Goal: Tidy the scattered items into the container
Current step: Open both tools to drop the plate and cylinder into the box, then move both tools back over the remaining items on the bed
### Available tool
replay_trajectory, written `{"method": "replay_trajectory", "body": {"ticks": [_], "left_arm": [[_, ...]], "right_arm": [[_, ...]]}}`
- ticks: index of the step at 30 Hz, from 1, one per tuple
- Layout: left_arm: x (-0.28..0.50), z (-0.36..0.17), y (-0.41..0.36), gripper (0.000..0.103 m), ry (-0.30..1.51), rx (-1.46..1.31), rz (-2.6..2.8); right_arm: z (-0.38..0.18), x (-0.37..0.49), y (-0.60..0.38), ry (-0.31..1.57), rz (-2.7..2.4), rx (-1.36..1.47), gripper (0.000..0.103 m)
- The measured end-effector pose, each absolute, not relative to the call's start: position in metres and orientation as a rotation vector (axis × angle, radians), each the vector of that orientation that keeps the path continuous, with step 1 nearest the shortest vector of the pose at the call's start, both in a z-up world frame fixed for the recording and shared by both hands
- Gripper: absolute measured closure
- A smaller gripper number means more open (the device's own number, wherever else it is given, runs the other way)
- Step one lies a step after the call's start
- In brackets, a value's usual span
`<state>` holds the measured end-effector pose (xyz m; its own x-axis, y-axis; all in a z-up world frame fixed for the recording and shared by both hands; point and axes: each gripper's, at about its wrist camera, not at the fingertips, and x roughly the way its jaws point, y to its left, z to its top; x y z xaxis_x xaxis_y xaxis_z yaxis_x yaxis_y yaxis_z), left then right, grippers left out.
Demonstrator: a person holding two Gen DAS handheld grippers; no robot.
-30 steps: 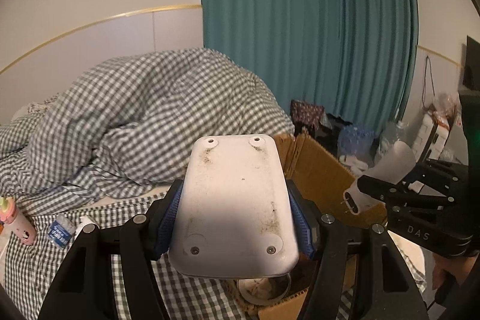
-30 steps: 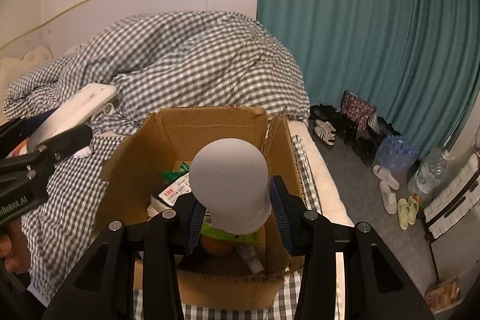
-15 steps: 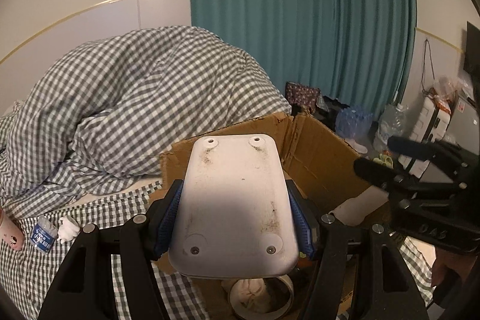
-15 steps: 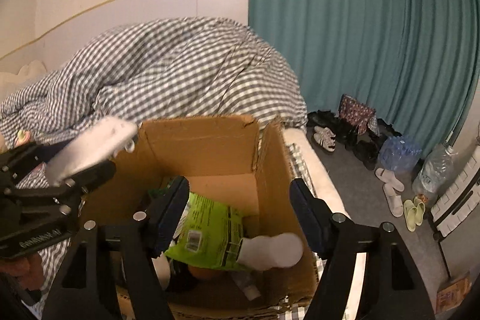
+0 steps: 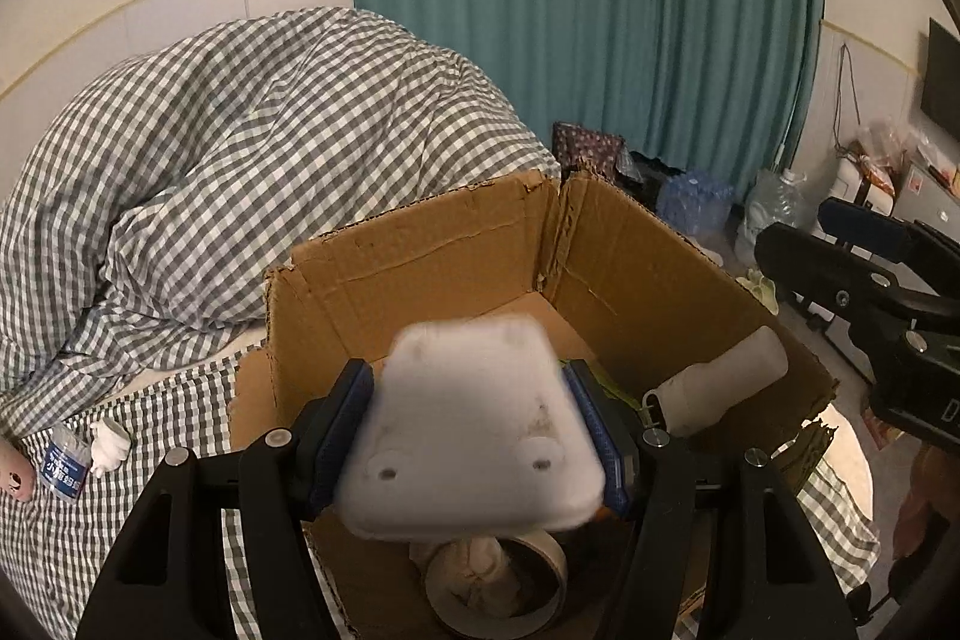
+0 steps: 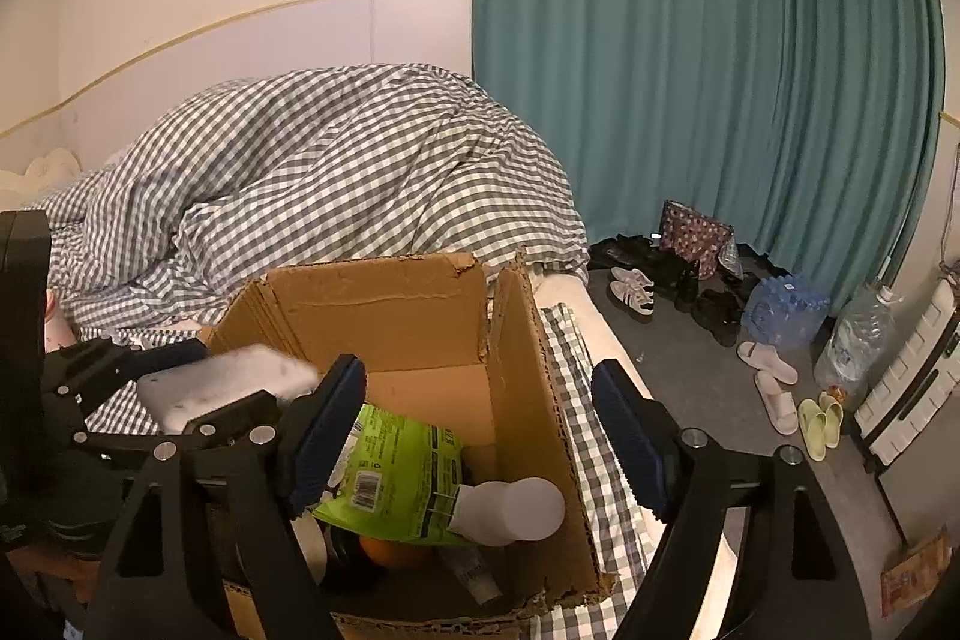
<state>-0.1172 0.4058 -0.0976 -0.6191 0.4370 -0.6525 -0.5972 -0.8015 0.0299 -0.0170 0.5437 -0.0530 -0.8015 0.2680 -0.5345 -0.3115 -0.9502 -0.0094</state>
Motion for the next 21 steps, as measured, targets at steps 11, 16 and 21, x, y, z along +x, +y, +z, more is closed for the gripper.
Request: {"method": "replay_trajectory", "body": {"ticks": [11, 16, 21], "left_arm": [[-0.104, -0.062, 0.395, 0.02, 0.319, -0.764, 2.417], [-0.092, -0.046, 0.38, 0.007, 0.315, -0.706, 2.452], [-0.079, -0.028, 0.357, 0.0, 0.297, -0.656, 2.483]], "right_arm": [[-0.031, 0.0, 0.533, 0.097, 2.713, -0.724, 0.012], [-0.014, 0.01, 0.524, 0.099, 2.701, -0.677, 0.005], [0.004, 0.022, 0.51, 0.094, 2.7, -0.624, 0.0]]}}
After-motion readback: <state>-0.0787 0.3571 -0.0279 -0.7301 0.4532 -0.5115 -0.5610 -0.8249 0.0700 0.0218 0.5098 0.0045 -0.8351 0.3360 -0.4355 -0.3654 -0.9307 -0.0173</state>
